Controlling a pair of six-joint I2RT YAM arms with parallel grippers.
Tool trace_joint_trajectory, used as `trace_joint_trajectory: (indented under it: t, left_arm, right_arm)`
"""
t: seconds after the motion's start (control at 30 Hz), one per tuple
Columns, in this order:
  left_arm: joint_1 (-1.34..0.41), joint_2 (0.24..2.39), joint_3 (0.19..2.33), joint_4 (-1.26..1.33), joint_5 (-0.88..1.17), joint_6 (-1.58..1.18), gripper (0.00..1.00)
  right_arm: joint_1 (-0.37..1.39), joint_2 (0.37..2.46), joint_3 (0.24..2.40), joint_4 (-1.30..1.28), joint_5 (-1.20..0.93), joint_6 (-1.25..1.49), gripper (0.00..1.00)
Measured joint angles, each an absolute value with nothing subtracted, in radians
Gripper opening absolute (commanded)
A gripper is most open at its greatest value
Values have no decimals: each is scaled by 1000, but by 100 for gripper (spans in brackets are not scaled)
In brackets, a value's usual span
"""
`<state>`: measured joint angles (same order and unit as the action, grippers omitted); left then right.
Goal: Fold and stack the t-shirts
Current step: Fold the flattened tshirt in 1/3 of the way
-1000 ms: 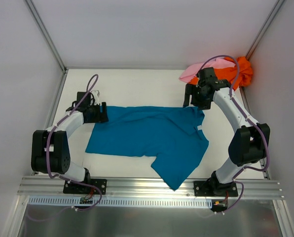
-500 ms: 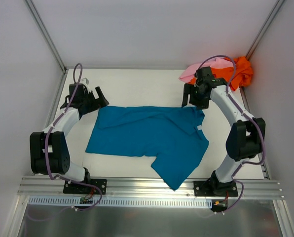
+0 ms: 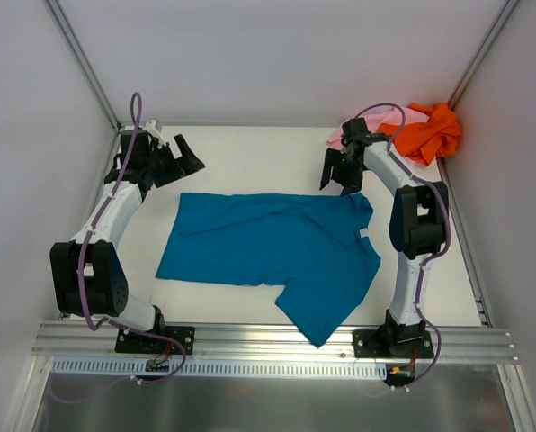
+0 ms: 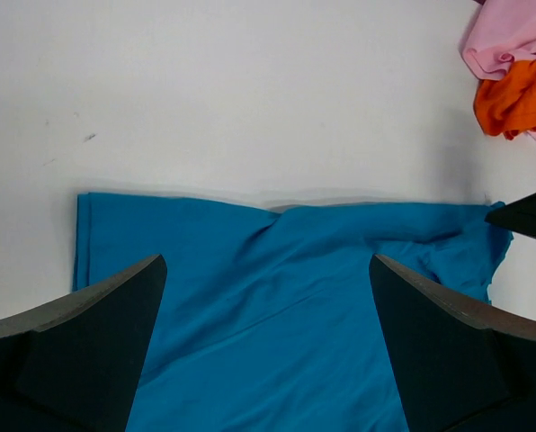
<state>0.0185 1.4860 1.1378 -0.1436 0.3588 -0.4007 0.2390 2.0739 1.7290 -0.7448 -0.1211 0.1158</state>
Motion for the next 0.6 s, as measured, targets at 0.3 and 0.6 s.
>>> trace_joint_trajectory:
  t: [0.3, 0.6]
  left_arm:
    - [12, 1486, 1138, -174, 359, -401, 99]
    - [-31, 1486, 1138, -174, 362, -401, 99]
  right_arm:
    - [260, 2041, 1707, -754, -154, 130, 71]
    - [280, 1919, 1577, -767, -155, 136, 66]
